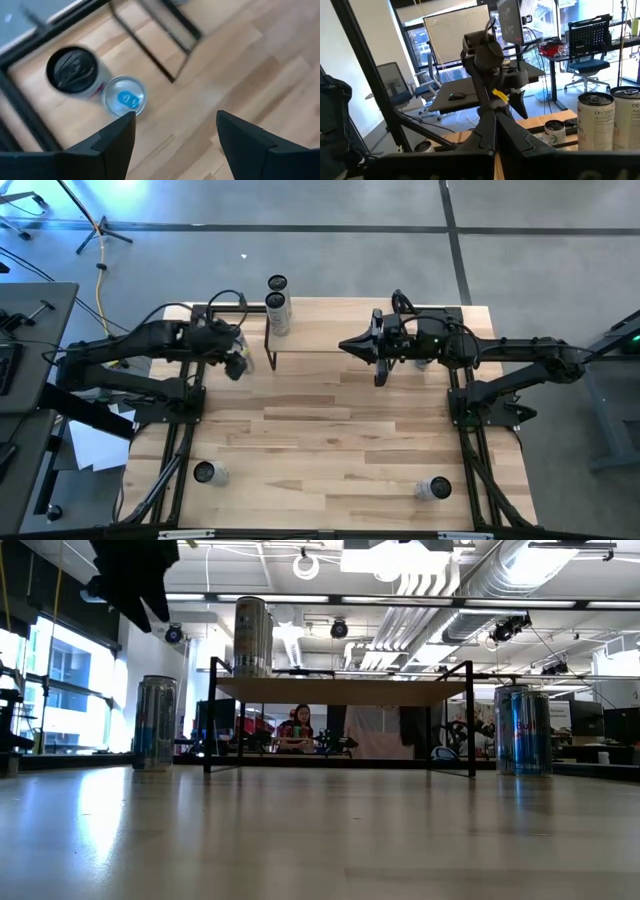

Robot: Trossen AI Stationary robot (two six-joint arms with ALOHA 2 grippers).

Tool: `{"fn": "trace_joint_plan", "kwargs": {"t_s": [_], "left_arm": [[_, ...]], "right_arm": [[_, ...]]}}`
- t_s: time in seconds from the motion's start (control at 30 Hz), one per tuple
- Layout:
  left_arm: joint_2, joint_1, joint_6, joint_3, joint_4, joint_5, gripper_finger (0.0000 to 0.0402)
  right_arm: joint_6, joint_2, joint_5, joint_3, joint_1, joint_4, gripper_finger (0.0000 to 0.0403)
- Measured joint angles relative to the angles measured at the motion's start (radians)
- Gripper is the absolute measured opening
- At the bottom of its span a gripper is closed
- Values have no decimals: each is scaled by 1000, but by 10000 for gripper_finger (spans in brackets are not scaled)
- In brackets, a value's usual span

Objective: Place canned beverage on shelf
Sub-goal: Put the left blue soda can on the shelf

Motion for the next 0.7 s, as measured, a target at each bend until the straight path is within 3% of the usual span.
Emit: {"fn": "trace_joint_plan", "kwargs": {"t_s": [0.23,0.57,0.7], "left_arm": [[55,12,-200,0,-18,-36,250],[74,1,-262,-83,-56,-105,252],[73,1,-311,-122,-51,-90,273]], "right_arm": [[-1,0,0,0,-1,-32,0],[-1,0,-5,0,-1,-39,0],[-1,0,-6,0,-1,-39,0]]}}
